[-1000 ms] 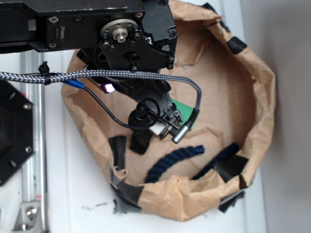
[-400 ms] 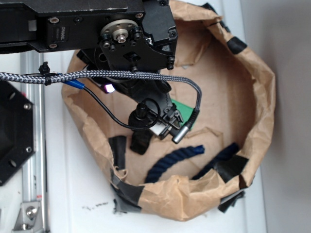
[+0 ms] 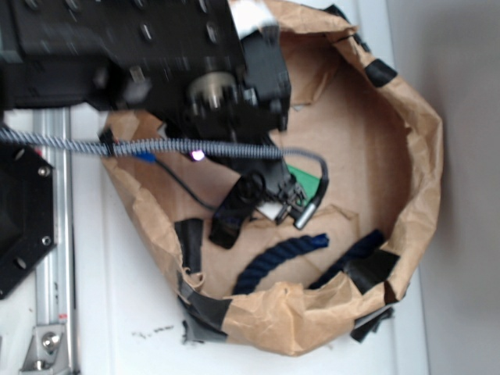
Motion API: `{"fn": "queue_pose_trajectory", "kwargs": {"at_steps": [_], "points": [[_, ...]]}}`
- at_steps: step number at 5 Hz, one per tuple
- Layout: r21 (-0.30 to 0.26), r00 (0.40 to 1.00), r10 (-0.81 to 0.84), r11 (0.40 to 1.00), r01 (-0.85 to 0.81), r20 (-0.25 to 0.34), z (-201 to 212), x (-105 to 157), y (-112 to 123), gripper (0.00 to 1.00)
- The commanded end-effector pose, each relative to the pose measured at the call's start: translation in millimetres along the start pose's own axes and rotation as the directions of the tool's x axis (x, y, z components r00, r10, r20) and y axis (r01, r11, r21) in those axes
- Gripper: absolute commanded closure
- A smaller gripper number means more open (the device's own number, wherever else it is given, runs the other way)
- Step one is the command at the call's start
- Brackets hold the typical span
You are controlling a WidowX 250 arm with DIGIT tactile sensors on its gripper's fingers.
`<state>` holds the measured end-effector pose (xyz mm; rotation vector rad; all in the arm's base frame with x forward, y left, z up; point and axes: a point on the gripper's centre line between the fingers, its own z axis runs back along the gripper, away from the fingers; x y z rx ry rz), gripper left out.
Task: Grab the black box.
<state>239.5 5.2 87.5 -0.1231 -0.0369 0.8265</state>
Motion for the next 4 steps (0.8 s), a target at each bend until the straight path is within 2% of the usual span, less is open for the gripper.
{"fn": "queue_pose_trajectory", "kwargs": {"at_steps": [1,2,3,4], "points": [[0.085,0.997,-0.069,0.994,0.071,-0.022,-50,-2,9,0.00],[0.107,0.994,-0.092,0.990,0.097,-0.052,-63,-10,5,0.15],[0.065,0.994,-0.081,0.994,0.086,-0.071,-54,-14,3,1.00],[0.048,0.992,-0.106,0.993,0.110,-0.070,-36,-13,3,1.00]]}}
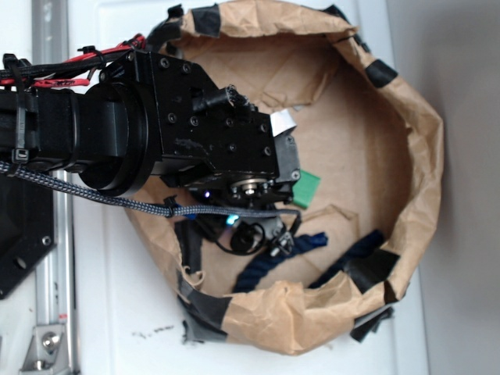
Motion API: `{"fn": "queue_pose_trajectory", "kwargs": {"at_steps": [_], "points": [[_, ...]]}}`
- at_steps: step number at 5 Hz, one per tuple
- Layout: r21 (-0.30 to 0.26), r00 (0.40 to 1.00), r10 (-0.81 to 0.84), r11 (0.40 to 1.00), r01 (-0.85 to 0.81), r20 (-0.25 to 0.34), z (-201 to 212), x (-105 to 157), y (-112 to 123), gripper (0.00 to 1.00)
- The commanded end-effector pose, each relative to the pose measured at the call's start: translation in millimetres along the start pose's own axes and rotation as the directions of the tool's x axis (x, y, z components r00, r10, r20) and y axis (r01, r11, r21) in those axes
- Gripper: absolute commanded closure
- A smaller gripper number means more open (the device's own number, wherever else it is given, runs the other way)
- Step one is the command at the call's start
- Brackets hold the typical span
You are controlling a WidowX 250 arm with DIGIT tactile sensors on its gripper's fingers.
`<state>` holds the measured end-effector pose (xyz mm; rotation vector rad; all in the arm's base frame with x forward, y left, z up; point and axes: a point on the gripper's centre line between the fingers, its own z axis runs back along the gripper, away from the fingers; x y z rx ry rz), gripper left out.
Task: Grab the black box.
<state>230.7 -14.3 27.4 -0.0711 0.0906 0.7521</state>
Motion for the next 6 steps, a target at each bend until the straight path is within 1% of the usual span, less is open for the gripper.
{"fn": "queue_pose_trajectory", "kwargs": {"at_steps": [1,2,3,4,5,6], "points": [[0.023,0.954,-0.217,0.976,0.217,0.206,73,23,20,1.00],[0.104,0.878,-0.318,0.948,0.301,0.358,117,42,40,1.00],[0.173,0.872,-0.347,0.937,0.305,0.346,133,51,36,1.00],[0.102,0.895,-0.395,0.918,0.382,0.208,121,53,15,1.00],[0.018,0.867,-0.480,0.876,0.482,0.132,117,48,-3,1.00],[0.066,0.862,-0.476,0.879,0.472,0.174,109,49,-8,1.00]]}}
